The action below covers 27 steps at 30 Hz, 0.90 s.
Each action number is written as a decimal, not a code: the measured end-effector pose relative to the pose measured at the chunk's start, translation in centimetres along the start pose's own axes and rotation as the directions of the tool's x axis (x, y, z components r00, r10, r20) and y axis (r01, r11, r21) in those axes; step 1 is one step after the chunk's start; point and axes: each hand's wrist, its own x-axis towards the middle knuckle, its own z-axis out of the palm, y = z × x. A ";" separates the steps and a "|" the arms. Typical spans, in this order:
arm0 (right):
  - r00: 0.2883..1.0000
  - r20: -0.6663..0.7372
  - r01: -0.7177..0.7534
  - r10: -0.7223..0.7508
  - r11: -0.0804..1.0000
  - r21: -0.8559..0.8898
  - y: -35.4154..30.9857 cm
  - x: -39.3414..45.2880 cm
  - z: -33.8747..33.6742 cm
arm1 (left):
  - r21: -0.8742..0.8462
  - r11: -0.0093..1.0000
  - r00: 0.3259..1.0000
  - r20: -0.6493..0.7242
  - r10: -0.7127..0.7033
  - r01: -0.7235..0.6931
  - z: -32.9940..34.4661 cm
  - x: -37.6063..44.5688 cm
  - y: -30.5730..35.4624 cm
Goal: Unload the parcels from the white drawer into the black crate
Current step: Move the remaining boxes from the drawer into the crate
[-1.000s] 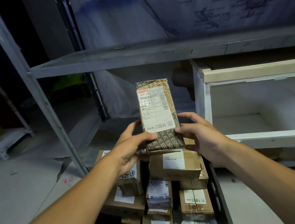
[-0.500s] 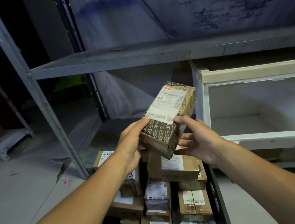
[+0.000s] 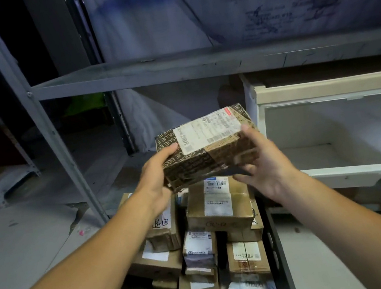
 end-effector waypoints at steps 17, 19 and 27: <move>0.981 0.132 -0.134 0.145 0.987 -0.088 -1.3 -0.8 -1.1 | -0.120 0.979 0.984 0.055 0.171 -0.163 -1.2 -0.1 1.1; 0.978 0.124 -0.153 0.165 0.983 -0.103 -1.4 -0.9 -0.8 | -0.028 0.984 0.983 0.043 0.178 -0.177 -1.1 -0.1 0.8; 0.929 0.027 -0.349 0.369 0.899 -0.264 -2.0 -1.2 -2.3 | 0.146 0.984 0.984 0.159 0.076 -0.099 -4.2 0.6 0.9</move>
